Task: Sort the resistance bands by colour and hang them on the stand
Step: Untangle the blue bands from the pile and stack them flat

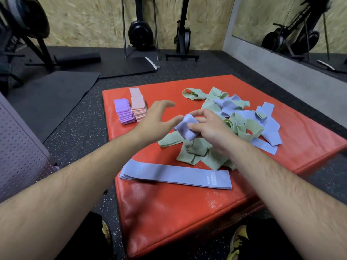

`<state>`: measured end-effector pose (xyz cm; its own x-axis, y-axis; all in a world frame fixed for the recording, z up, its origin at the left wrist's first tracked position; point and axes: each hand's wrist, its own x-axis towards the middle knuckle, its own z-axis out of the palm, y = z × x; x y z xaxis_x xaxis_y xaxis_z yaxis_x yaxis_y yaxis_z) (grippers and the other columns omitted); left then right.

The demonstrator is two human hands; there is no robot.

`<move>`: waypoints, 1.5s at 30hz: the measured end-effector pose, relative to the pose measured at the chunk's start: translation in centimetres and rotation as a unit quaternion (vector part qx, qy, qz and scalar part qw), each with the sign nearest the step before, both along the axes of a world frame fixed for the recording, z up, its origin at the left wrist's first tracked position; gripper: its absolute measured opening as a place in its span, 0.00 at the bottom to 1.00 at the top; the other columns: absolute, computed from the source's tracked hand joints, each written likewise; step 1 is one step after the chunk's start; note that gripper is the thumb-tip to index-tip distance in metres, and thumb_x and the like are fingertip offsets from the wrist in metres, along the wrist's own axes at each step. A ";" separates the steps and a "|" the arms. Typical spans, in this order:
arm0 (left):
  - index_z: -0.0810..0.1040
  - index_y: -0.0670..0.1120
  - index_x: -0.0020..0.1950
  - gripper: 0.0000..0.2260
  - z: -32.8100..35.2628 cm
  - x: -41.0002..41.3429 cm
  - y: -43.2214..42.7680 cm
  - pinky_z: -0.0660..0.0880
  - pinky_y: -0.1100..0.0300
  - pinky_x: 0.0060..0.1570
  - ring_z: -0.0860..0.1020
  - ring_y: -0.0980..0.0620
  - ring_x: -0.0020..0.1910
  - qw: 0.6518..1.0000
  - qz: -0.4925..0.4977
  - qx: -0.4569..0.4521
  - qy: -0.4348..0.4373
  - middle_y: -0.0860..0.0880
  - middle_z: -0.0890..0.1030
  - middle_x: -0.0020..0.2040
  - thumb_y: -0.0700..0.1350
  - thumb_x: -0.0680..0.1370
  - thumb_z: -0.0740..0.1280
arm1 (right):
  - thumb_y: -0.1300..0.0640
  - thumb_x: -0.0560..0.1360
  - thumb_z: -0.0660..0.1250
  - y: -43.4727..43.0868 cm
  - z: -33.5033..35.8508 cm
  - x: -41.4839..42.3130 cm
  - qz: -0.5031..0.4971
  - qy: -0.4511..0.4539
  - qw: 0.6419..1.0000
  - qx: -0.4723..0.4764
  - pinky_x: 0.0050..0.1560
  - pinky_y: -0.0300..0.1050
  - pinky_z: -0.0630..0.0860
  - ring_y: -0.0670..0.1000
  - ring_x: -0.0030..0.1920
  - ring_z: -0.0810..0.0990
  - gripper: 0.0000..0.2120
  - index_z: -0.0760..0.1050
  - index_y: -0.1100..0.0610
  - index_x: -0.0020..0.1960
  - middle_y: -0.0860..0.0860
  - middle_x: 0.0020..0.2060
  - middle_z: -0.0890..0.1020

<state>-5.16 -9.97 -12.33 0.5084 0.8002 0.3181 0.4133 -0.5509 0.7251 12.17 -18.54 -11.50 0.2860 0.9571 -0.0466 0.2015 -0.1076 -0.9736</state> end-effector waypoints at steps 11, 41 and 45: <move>0.80 0.45 0.57 0.10 1.0 0.3 -1.1 0.78 0.55 0.47 0.80 0.49 0.46 0.940 -0.022 -0.304 -0.153 0.47 0.82 0.49 0.45 0.77 0.72 | 0.69 0.77 0.64 -2.1 1.3 1.2 0.065 -0.041 0.996 0.047 0.47 0.45 0.77 0.49 0.42 0.81 0.14 0.75 0.54 0.59 0.51 0.44 0.85; 0.78 0.52 0.44 0.07 3.4 -5.6 1.2 0.73 0.57 0.41 0.75 0.53 0.39 0.958 0.094 -0.109 -0.247 0.53 0.79 0.43 0.41 0.75 0.72 | 0.44 0.75 0.73 -4.1 2.9 4.4 0.102 -0.402 0.910 -0.032 0.36 0.41 0.66 0.44 0.33 0.71 0.16 0.72 0.54 0.41 0.45 0.34 0.73; 0.76 0.51 0.45 0.08 2.9 -7.2 1.6 0.76 0.55 0.41 0.78 0.51 0.39 0.956 0.081 -0.149 -0.239 0.49 0.78 0.42 0.39 0.77 0.71 | 0.48 0.76 0.71 -5.4 3.0 5.9 0.103 -0.417 0.901 -0.058 0.34 0.41 0.64 0.45 0.35 0.71 0.13 0.72 0.55 0.43 0.46 0.36 0.73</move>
<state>-12.33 -8.35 -9.42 0.2245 0.9474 0.2280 0.0586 -0.2467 0.9673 18.05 -23.94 -8.47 0.0849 0.9964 -0.0019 0.8849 -0.0762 -0.4595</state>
